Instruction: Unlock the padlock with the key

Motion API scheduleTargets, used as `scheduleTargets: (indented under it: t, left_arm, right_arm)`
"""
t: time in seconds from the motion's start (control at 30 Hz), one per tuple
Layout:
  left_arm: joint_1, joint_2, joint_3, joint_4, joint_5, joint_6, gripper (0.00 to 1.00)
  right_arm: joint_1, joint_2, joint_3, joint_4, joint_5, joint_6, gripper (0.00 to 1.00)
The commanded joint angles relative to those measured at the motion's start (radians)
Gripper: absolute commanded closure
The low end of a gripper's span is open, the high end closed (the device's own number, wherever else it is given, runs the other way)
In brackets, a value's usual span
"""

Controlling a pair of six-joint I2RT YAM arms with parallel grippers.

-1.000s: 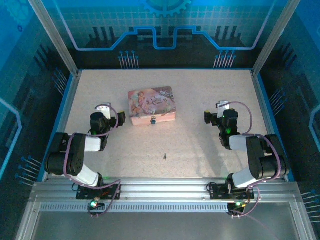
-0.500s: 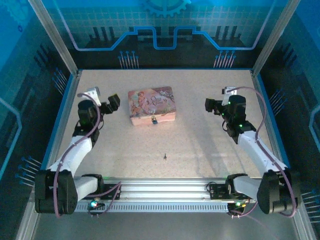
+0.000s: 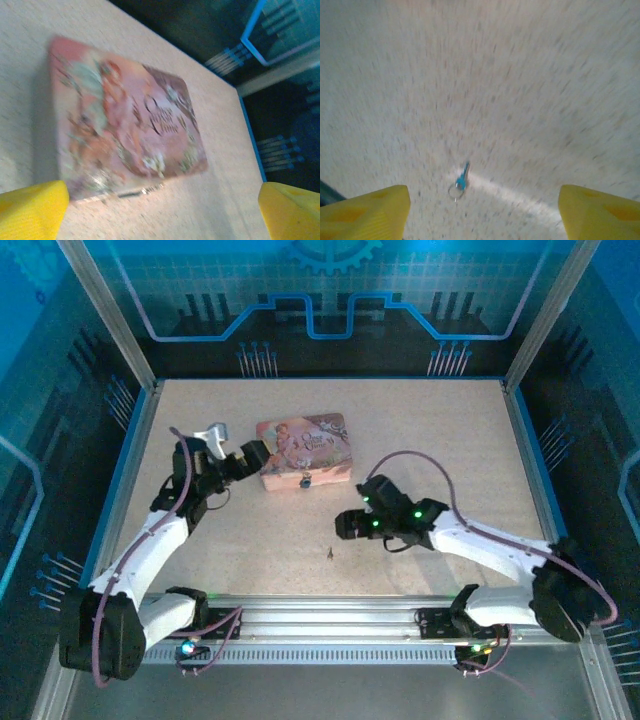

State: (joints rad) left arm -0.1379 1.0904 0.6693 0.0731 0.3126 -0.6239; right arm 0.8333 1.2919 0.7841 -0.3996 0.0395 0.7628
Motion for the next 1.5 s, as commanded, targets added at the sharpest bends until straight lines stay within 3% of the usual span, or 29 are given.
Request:
scheduleTargets:
  t: [0.0,0.2,0.57,1.47]
  left_arm:
    - [-0.043,0.015,-0.029,0.012,0.021,-0.054,0.01]
    - [-0.049,-0.013,-0.037,0.019,-0.017,-0.06,0.01]
    - [-0.049,-0.07,-0.047,-0.004,-0.056,-0.063,0.01]
    - [-0.049,-0.114,-0.081,0.022,-0.053,-0.073,0.01]
  right_arm:
    - [0.066,0.098,0.082,-0.082,-0.032,0.077,0.26]
    - [0.109,0.272,0.164,-0.094,-0.073,0.069,0.39]
    - [0.128,0.432,0.269,-0.197,-0.115,0.032,0.54]
    - [0.153,0.522,0.326,-0.273,-0.091,0.035,0.72]
